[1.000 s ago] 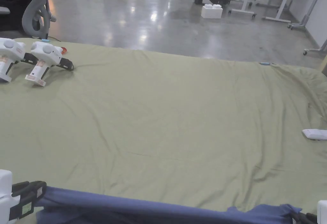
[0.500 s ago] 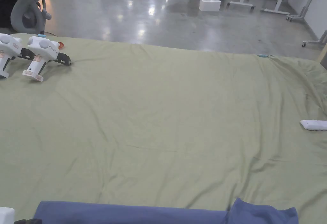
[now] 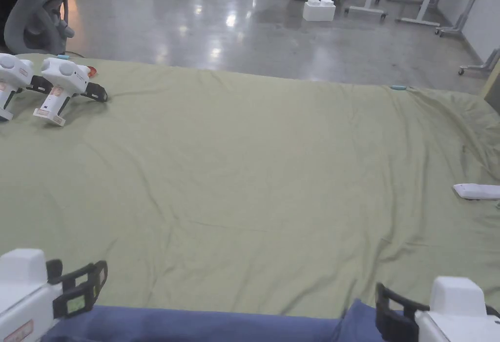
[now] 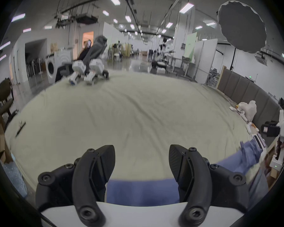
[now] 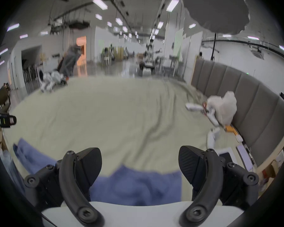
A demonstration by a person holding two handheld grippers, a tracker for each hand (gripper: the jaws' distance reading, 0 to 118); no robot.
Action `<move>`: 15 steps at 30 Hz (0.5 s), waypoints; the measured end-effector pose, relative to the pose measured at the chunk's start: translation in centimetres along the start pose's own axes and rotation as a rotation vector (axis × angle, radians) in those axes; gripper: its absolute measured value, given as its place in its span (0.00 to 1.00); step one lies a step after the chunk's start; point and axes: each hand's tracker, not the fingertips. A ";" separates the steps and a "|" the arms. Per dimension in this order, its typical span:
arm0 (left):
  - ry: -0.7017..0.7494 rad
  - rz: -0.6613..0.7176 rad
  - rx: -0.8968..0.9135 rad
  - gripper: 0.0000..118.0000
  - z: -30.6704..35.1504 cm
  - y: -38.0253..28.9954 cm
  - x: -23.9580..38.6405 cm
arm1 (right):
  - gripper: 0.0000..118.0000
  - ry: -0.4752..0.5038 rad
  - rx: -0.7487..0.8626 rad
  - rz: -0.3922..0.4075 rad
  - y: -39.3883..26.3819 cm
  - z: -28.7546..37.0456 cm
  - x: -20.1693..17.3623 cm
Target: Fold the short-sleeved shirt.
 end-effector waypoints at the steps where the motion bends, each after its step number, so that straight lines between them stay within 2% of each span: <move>1: 0.019 -0.021 0.034 0.60 -0.2 0.7 0.9 | 0.84 0.006 0.052 -0.020 0.5 -0.4 -0.8; 3: 0.032 -0.045 0.097 0.59 -0.5 1.9 2.6 | 0.83 0.030 0.130 -0.029 1.8 -1.1 -2.3; 7: 0.058 -0.105 0.264 0.57 -0.2 3.8 5.7 | 0.82 0.011 0.282 -0.038 3.7 -2.0 -5.4; 10: 0.078 -0.128 0.365 0.47 0.4 4.8 7.0 | 0.77 0.007 0.363 -0.054 4.8 -1.8 -7.1; 12: 0.075 -0.129 0.411 0.39 0.3 4.8 6.6 | 0.63 0.000 0.389 -0.077 5.4 -1.4 -7.8; 13: 0.084 -0.136 0.429 0.35 0.3 4.8 6.6 | 0.52 -0.008 0.407 -0.091 5.7 -1.2 -8.2; 15: 0.097 -0.156 0.448 0.10 -0.7 4.5 11.7 | 0.19 -0.018 0.421 -0.096 6.0 -1.2 -8.6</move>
